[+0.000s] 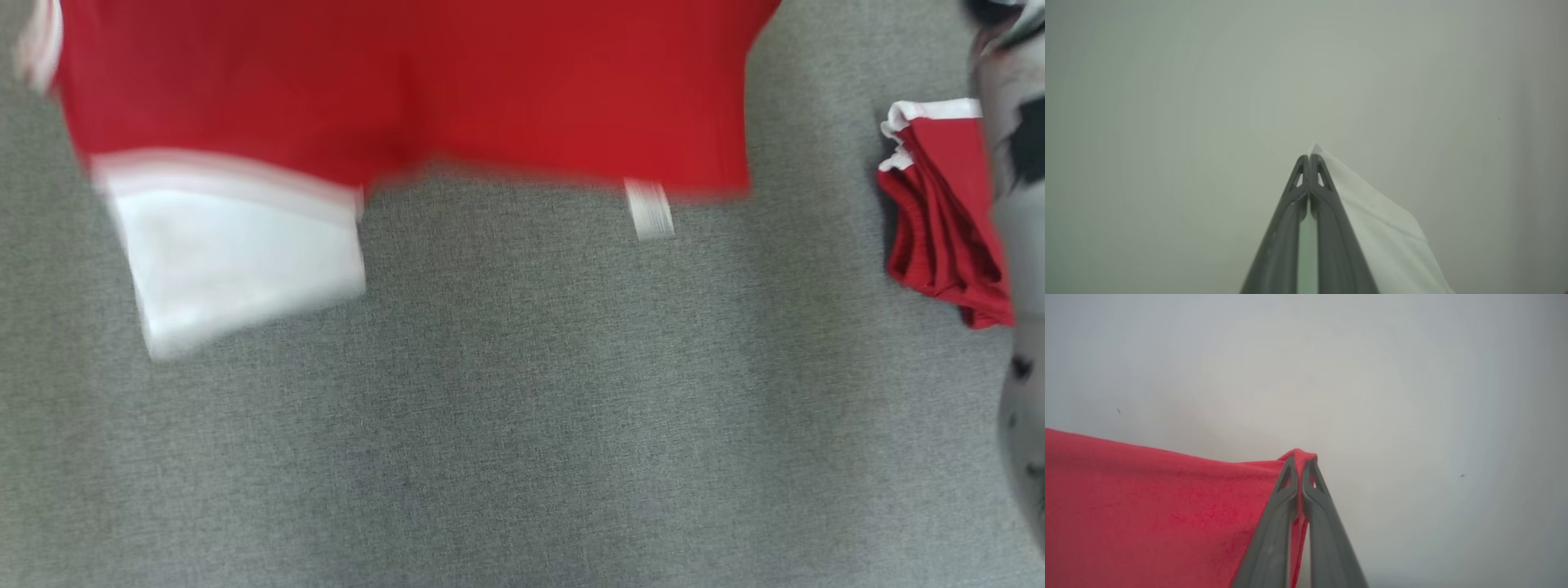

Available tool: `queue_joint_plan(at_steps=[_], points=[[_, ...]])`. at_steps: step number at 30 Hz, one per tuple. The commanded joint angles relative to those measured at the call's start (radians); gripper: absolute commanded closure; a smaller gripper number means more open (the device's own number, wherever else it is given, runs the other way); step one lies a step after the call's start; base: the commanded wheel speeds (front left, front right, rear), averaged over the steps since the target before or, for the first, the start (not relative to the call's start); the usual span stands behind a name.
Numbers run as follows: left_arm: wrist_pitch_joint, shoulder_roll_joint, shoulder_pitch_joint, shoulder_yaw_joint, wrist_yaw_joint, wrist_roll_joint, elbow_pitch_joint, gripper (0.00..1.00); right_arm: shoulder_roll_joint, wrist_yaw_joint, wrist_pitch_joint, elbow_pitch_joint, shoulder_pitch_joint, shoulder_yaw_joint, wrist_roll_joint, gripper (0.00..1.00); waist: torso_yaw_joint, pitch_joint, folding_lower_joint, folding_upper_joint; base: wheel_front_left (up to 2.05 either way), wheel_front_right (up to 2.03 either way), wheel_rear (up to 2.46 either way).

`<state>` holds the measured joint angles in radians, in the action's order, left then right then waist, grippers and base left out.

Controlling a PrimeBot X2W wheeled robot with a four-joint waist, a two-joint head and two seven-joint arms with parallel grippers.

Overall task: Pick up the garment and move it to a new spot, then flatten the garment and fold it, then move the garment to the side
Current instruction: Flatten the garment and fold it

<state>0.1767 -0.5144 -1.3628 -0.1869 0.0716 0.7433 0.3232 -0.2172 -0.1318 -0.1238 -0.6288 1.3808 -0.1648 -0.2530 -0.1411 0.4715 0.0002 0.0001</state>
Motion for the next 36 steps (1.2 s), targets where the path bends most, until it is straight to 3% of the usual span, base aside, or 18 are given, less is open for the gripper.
queue_joint_plan(at_steps=[1, 8, 16, 23, 31, 36], points=[[0.023, -0.001, -0.043, 0.004, 0.008, -0.013, -0.008, 1.0, 0.0, 0.003, 0.035, -0.014, 0.029, 0.005, 0.019, 1.0, -0.003, -0.015, -0.0002, -0.0001, 0.0, 0.0, 0.0], [0.087, 0.059, -0.141, 0.026, 0.037, -0.067, -0.071, 1.0, -0.018, 0.003, 0.244, -0.068, 0.137, 0.045, 0.143, 1.0, 0.0, -0.026, -0.0002, -0.0001, 0.0, 0.0, 0.0], [0.089, 0.089, 0.093, -0.005, 0.061, -0.095, -0.107, 1.0, -0.041, 0.003, 0.246, -0.175, 0.029, -0.027, 0.158, 1.0, 0.015, 0.032, -0.0002, -0.0001, 0.0, 0.0, 0.0], [0.089, 0.154, 0.463, 0.021, 0.059, -0.045, -0.217, 1.0, -0.067, 0.003, 0.197, -0.227, -0.164, -0.166, 0.048, 1.0, 0.021, 0.006, -0.0002, -0.0001, 0.0, 0.0, 0.0], [0.089, 0.187, 0.93, 0.02, 0.058, 0.005, -0.312, 1.0, -0.169, 0.003, -0.014, -0.047, -0.446, -0.286, -0.205, 1.0, 0.003, -0.148, -0.0002, -0.0001, 0.0, 0.0, 0.0], [0.089, 0.244, 1.163, 0.051, 0.058, 0.052, -0.312, 1.0, -0.238, 0.003, -0.122, 0.084, -0.643, -0.291, -0.262, 1.0, -0.002, -0.255, -0.0002, -0.0001, 0.0, 0.0, 0.0]])
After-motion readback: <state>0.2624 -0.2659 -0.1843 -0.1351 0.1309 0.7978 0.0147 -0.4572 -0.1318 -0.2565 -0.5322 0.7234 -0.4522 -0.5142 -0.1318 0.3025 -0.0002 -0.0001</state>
